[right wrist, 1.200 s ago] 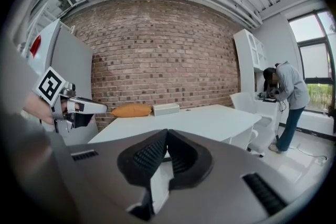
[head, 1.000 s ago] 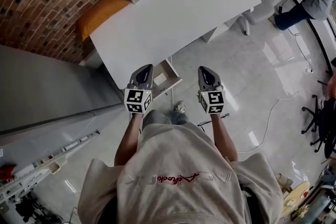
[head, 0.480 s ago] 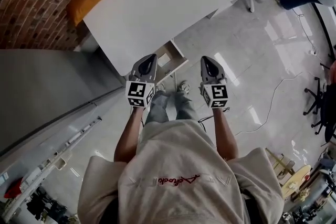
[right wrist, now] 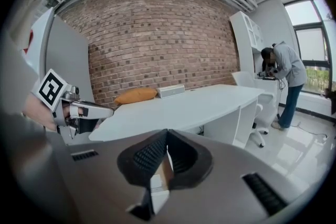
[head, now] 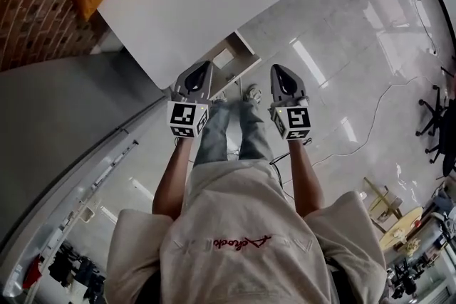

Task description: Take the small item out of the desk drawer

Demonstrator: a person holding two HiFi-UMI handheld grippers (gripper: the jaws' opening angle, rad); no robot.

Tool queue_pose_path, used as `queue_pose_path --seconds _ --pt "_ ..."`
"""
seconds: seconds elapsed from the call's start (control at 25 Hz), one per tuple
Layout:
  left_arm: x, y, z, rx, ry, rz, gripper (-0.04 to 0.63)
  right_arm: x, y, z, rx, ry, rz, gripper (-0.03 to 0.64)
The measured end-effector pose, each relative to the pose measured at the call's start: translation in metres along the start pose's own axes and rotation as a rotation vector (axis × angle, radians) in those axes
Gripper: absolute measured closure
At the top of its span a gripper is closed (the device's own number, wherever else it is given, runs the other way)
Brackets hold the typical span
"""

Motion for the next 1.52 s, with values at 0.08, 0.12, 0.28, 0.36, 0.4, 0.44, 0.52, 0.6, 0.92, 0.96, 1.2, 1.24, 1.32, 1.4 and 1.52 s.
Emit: queue_pose_path --seconds 0.08,0.12,0.28,0.36,0.4,0.44,0.52,0.6,0.92,0.96,1.2,1.24,1.32,1.4,1.52 --pt "0.01 -0.001 0.001 0.0 0.015 -0.011 0.586 0.01 0.0 0.002 -0.007 0.006 0.004 0.604" --pt "0.015 -0.002 0.002 0.001 0.021 -0.016 0.586 0.015 0.0 0.003 -0.011 0.015 0.008 0.604" --pt "0.038 -0.007 0.004 0.004 0.042 -0.033 0.586 0.037 0.0 0.004 -0.026 0.049 0.021 0.604" --pt "0.051 -0.01 0.002 -0.001 0.062 -0.049 0.586 0.049 0.004 0.001 -0.035 0.076 0.028 0.604" --pt "0.058 -0.012 0.001 -0.005 0.072 -0.057 0.586 0.054 0.006 -0.001 -0.04 0.087 0.034 0.604" --pt "0.065 -0.012 0.0 -0.009 0.082 -0.065 0.586 0.061 0.007 -0.003 -0.045 0.098 0.038 0.604" --pt "0.079 -0.012 -0.001 -0.018 0.098 -0.078 0.586 0.074 0.011 -0.005 -0.058 0.126 0.045 0.604" --pt "0.093 -0.011 -0.002 -0.027 0.111 -0.088 0.586 0.087 0.014 -0.006 -0.07 0.146 0.049 0.604" --pt "0.137 -0.008 -0.004 -0.042 0.151 -0.115 0.586 0.137 0.02 -0.013 -0.09 0.22 0.082 0.604" --pt "0.14 -0.008 -0.003 -0.043 0.153 -0.118 0.586 0.142 0.02 -0.014 -0.087 0.226 0.089 0.604" --pt "0.153 -0.006 0.011 -0.028 0.173 -0.101 0.586 0.162 0.017 -0.016 -0.086 0.2 0.095 0.604" --pt "0.152 -0.004 0.014 -0.026 0.175 -0.094 0.586 0.163 0.017 -0.016 -0.085 0.196 0.097 0.604" --pt "0.151 -0.001 0.021 -0.022 0.178 -0.079 0.586 0.165 0.016 -0.017 -0.087 0.198 0.099 0.604" --pt "0.152 0.002 0.031 -0.016 0.182 -0.068 0.586 0.168 0.015 -0.018 -0.088 0.2 0.102 0.604" --pt "0.154 0.008 0.047 -0.009 0.186 -0.058 0.586 0.173 0.012 -0.018 -0.084 0.204 0.108 0.604"
Point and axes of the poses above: the fingertips, and each gripper's own axes: z forward along the fingers, y to its left, x out of its underside, the point moved 10 cm from there along -z, backward along the fingers, and after that the axes turned 1 degree about -y, right-handed, at the moved point
